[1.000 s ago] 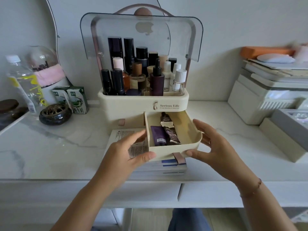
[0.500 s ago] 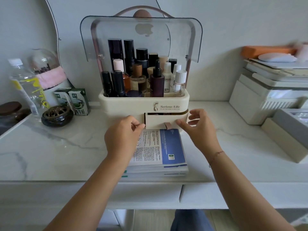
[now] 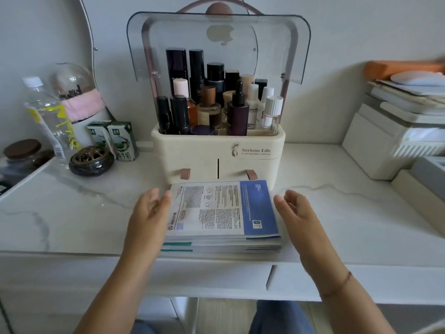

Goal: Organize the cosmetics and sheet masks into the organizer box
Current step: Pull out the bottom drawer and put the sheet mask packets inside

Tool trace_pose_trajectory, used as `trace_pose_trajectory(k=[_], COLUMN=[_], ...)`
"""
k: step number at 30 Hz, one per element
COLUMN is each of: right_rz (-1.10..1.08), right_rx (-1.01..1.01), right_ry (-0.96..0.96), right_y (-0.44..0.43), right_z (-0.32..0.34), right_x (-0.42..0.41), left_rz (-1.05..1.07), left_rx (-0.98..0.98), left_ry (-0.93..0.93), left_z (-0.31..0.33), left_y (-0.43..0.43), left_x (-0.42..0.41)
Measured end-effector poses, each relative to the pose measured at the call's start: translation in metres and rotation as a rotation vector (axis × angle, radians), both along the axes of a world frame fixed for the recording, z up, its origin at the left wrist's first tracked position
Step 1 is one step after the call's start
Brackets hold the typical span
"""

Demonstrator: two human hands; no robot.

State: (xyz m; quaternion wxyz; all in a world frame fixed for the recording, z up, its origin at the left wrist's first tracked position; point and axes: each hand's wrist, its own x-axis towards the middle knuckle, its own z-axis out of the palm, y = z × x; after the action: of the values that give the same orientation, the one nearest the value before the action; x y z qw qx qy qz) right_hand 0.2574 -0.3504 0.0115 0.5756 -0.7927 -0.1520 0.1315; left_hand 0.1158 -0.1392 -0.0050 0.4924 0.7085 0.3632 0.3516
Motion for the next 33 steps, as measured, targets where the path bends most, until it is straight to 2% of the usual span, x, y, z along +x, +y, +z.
trace_pose_trajectory(k=[5, 15, 23, 29, 31, 33], right_rz=[0.086, 0.252, 0.418, 0.456, 0.466, 0.385], right_rx=[0.134, 0.184, 0.133, 0.135, 0.134, 0.098], right_ry=[0.026, 0.036, 0.037, 0.037, 0.047, 0.023], right_y=[0.014, 0.105, 0.187, 0.21, 0.203, 0.183], right_z=[-0.001, -0.002, -0.001, 0.007, 0.004, 0.0], right_x=[-0.035, -0.088, -0.117, -0.11, -0.109, -0.104], left_rz=[-0.199, -0.089, 0.039, 0.069, 0.108, 0.231], left_rx=[-0.033, 0.051, 0.003, 0.004, 0.051, 0.261], left_ry=[0.088, 0.11, 0.131, 0.124, 0.183, 0.302], left_z=[-0.008, 0.004, 0.006, 0.008, 0.01, 0.014], left_y=[-0.01, 0.074, 0.158, 0.17, 0.162, 0.146], left_x=[-0.01, -0.077, -0.118, -0.119, -0.119, -0.117])
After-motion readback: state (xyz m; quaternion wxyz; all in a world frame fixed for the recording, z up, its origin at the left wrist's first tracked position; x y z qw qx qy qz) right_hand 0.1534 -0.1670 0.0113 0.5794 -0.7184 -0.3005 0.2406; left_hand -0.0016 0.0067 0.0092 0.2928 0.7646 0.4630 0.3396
